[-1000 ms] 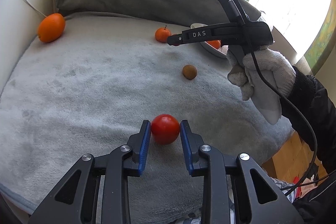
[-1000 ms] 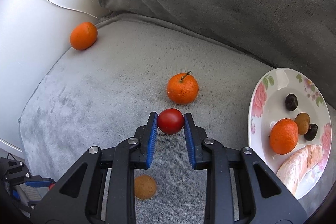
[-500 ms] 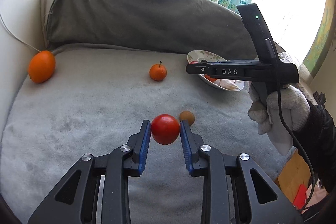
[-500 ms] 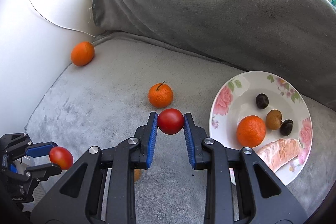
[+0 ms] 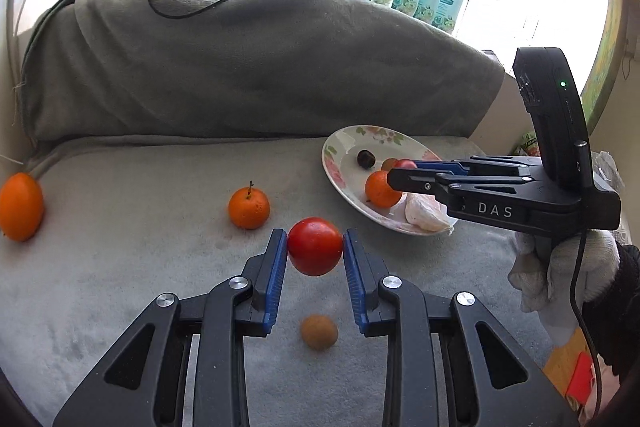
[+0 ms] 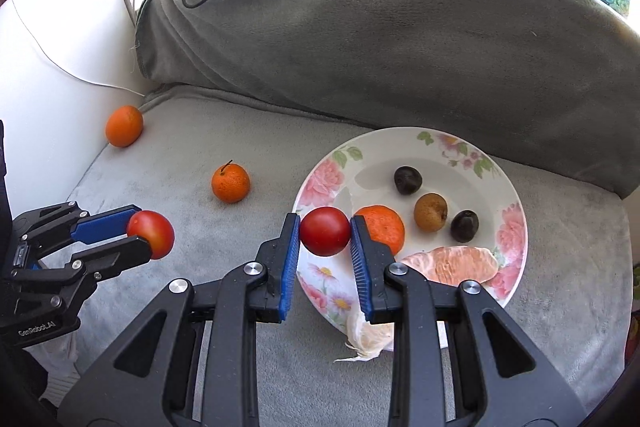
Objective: Organize fruits
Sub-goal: 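Carry tomato into the plate with right gripper while left gripper carries its tomato there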
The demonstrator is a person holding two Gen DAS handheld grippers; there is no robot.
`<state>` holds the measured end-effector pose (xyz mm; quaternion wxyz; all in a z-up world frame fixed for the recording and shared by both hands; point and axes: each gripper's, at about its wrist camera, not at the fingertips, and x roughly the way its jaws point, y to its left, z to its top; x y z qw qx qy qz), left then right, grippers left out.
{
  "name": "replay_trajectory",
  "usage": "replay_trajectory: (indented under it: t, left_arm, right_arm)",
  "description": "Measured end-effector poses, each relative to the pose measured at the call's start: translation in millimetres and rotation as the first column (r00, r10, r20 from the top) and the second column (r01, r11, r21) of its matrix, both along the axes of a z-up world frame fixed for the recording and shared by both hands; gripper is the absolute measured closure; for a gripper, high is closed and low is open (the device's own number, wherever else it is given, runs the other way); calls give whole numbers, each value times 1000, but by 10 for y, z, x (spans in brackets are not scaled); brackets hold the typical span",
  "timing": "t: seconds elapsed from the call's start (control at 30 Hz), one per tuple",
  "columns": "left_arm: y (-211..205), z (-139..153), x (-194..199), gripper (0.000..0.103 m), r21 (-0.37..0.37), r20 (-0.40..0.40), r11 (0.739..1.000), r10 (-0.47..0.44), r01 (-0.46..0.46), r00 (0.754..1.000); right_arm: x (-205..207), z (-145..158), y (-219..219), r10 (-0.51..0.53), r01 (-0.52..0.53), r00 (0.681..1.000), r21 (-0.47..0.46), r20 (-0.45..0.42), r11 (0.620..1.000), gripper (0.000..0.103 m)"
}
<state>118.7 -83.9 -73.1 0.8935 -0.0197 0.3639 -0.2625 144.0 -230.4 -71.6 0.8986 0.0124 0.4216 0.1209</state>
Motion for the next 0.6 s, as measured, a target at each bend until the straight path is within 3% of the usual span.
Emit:
replay_trajectory:
  t: [0.6]
  left_arm:
    - [-591,-42,608,76,45,-16,997,-69,69,998]
  right_arm:
    - [31,-63,-431,-85,85,996,6,-3,996,77]
